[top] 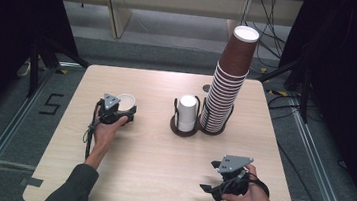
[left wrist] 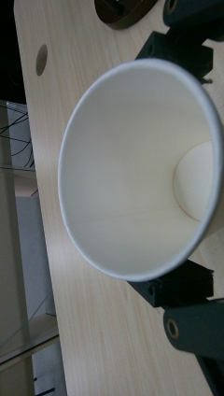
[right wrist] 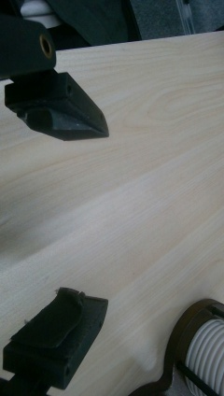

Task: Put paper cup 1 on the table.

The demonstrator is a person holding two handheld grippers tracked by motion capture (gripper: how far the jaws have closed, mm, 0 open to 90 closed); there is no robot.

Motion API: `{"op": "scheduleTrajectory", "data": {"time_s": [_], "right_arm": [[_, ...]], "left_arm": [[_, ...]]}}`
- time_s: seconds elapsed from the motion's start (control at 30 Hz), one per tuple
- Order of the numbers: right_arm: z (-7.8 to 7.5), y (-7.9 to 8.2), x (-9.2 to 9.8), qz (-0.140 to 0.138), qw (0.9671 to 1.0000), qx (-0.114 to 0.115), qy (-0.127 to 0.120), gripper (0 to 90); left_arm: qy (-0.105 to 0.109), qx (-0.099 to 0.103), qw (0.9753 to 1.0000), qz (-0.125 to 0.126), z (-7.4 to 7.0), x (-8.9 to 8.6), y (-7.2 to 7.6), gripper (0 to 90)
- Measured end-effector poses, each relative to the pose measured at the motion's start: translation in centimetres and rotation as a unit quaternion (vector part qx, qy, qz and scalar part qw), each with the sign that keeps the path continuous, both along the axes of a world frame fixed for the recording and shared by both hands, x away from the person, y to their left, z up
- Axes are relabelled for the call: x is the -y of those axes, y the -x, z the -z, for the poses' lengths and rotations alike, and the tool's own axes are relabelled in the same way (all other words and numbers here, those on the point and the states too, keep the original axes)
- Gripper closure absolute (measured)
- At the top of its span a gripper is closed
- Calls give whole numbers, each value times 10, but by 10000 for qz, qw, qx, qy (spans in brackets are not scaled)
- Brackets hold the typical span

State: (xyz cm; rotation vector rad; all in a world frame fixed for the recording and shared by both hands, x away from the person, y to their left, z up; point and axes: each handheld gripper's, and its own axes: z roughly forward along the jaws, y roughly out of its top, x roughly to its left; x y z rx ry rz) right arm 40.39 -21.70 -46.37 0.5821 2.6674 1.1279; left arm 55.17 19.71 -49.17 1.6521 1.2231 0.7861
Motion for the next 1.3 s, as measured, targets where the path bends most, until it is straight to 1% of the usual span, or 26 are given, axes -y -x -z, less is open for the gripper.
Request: {"op": "scheduleTrajectory", "data": {"time_s": [0.07, 0.13, 0.2, 0.23, 0.27, 0.33, 0.37, 0.4, 0.43, 0.47, 0.5, 0.53, 0.6, 0.63, 0.67, 0.73, 0.77, 0.83, 1.0, 1.03, 1.13, 1.2, 1.27, 1.3], "right_arm": [[0, 0, 0, 14, 10000, -25, -12, 162], [0, 0, 0, 13, 10000, -14, -19, 163], [0, 0, 0, -6, 10000, -15, -11, 162], [0, 0, 0, -19, 10000, 6, -2, 162], [0, 1, 0, 18, 10000, -25, 3, 162], [0, 1, -1, -51, 10000, -26, -39, 163], [0, 1, -1, -52, 10000, -3, -25, 163], [0, 2, -1, 0, 10000, -56, -36, 163], [-1, 0, 0, -34, 10000, 44, -4, 163], [-1, 1, 0, 26, 10000, -51, -18, 162], [0, 2, 0, 44, 9999, -89, -49, 162], [-1, 2, 0, 42, 10000, -66, -12, 162], [0, 2, 0, 36, 10000, -45, -14, 162], [0, 2, 0, 25, 10000, -54, -21, 163], [0, 2, -1, 24, 10000, -64, -28, 162], [-1, 2, -1, 28, 10000, -68, 7, 162], [0, 2, -1, 28, 10000, -68, 8, 162], [0, 2, 0, 27, 10000, -68, 5, 162], [0, 2, 0, 32, 10000, -47, -13, 162], [-1, 2, 0, 44, 10000, -39, 10, 162], [0, 2, 0, 36, 10000, -51, -11, 162], [0, 2, -1, 26, 10000, -54, -17, 162], [-1, 2, -1, 44, 10000, -53, -24, 163], [-1, 0, 0, -27, 10000, 66, -16, 163]], "left_arm": [[-43, -53, 10000, -15, 1, 1, 0, 229], [-9, -95, 10000, -9, 2, 2, 0, 215], [-51, -21, 10000, -4, 2, 4, -1, 190], [-57, 0, 10000, 0, 2, 4, -1, 184], [-35, 3, 10000, 4, 2, 4, -1, 180], [-34, -52, 10000, -2, 3, 3, -1, 158], [-41, -63, 10000, -10, 3, 2, -1, 148], [-29, -74, 10000, 13, 3, 2, -1, 148], [-39, -76, 10000, 31, 3, 1, -1, 148], [-60, -81, 9999, 23, 3, 1, -1, 147], [-53, -97, 9999, 16, 2, 1, 0, 147], [-26, -124, 9999, 29, 2, 0, 0, 147], [-13, -202, 9998, 38, 2, -1, 1, 147], [-78, -277, 9996, 46, 2, -1, 1, 147], [-92, -317, 9994, 75, 3, -2, 2, 147], [-87, -365, 9993, -5, 4, -3, 3, 148], [-83, -385, 9992, 7, 4, -4, 4, 148], [-104, -413, 9991, -9, 5, -6, 6, 147], [-41, -486, 9988, -28, 6, -11, 13, 148], [2, -447, 9990, -24, 6, -11, 15, 148], [-25, -426, 9991, 10, 5, -13, 22, 148], [20, -472, 9989, 81, 4, -14, 26, 148], [-14, -531, 9985, 86, 3, -15, 29, 148], [7, -555, 9984, 53, 2, -16, 31, 148]]}}
